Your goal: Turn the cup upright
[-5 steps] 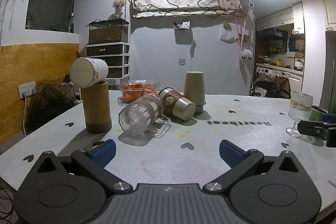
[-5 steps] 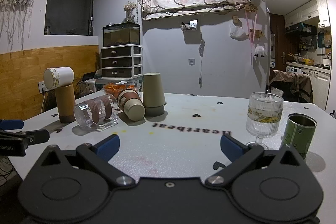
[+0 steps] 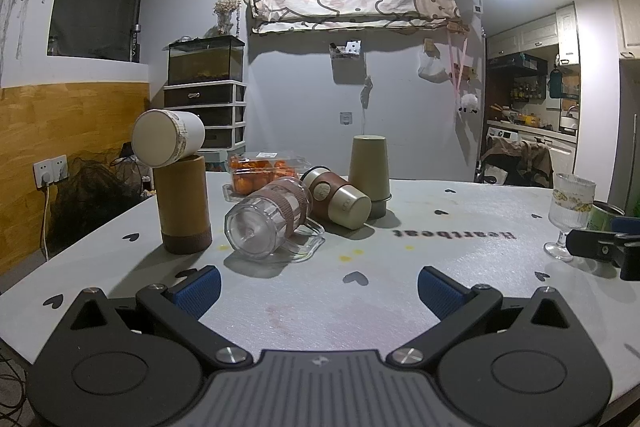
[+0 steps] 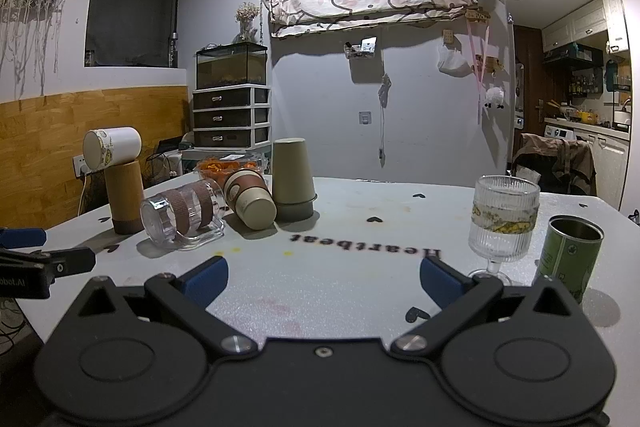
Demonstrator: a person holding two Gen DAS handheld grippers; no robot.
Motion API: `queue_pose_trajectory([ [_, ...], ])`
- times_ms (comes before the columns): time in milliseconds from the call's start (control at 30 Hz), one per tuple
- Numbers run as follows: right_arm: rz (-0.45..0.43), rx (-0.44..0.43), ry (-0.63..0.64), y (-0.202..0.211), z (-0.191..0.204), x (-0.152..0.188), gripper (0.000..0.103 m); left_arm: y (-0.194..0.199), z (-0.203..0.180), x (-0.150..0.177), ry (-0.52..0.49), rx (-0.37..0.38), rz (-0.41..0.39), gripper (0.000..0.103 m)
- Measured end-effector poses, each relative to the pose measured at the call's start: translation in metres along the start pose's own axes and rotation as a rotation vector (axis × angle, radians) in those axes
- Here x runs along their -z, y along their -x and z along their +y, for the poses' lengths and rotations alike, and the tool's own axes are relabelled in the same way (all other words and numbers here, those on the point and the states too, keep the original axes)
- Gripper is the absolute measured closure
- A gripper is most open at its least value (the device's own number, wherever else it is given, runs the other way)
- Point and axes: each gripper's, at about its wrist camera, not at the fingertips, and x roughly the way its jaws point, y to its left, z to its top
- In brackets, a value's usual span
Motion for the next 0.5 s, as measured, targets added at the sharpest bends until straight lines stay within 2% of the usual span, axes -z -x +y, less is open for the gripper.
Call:
queue_pose_trajectory([
  [500,0.0,0.0,-0.001,-0.0005,0.001,-0.0005,0.0,0.0003,0.0003,-0.0006,0.0,0.002,0.001,0.0],
])
